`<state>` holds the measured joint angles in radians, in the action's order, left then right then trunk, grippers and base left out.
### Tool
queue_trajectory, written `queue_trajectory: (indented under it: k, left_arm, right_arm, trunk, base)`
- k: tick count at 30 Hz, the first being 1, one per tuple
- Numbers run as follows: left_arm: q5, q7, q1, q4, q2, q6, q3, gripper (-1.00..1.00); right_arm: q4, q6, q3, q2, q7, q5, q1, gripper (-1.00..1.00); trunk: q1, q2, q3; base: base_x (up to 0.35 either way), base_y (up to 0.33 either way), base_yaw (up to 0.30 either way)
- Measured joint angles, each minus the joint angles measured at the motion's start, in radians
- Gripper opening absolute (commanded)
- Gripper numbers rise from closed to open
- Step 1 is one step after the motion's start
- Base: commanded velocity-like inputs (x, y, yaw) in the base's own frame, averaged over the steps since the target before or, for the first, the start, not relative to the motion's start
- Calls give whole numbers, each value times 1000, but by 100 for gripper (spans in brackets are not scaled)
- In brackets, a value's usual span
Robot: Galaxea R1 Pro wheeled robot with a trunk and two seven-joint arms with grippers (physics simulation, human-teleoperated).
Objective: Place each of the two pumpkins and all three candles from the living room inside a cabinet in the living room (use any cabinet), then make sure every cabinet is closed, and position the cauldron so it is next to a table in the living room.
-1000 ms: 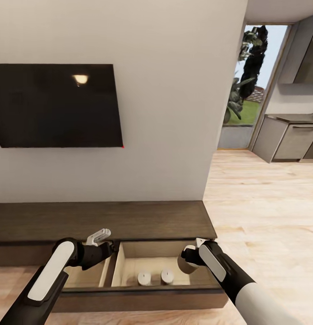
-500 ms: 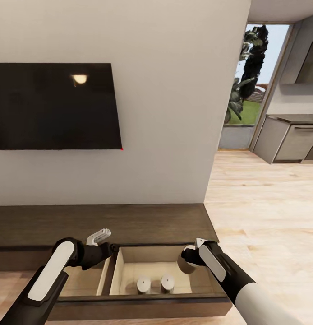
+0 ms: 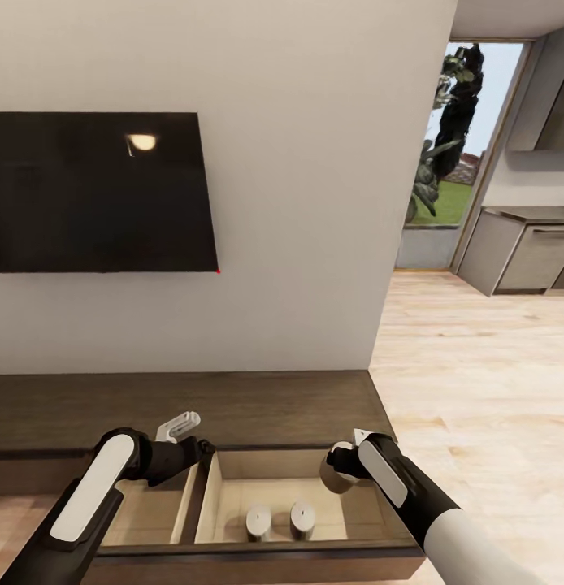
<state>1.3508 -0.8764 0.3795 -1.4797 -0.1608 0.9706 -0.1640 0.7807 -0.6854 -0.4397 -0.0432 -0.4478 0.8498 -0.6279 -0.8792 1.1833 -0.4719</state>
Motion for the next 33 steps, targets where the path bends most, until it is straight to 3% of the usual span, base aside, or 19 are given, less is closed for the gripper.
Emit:
queue_trajectory:
  k: [9, 19, 26, 33]
  left_arm:
    - [0, 0, 0, -3, 0, -2, 0, 100]
    - [1, -1, 0, -20, 0, -3, -7, 100]
    - [1, -3, 0, -61, 1, -3, -57, 100]
    - [1, -1, 0, -65, 22, -3, -64, 100]
  right_arm:
    - [-1, -4, 0, 0, -2, 1, 0, -100]
    - [-4, 16, 2, 0, -7, 0, 0, -100]
    - [-6, 76, -5, 5, -142, -4, 0, -100]
    - [-19, 110, -8, 7, -167, 1, 0, -100]
  trunk:
    - [0, 0, 0]
    - [-38, 70, -31]
    - [-65, 119, -53]
    - [-92, 168, -75]
  base:
    - [4, 0, 0]
    - [0, 0, 0]
    - [0, 0, 0]
    - [0, 0, 0]
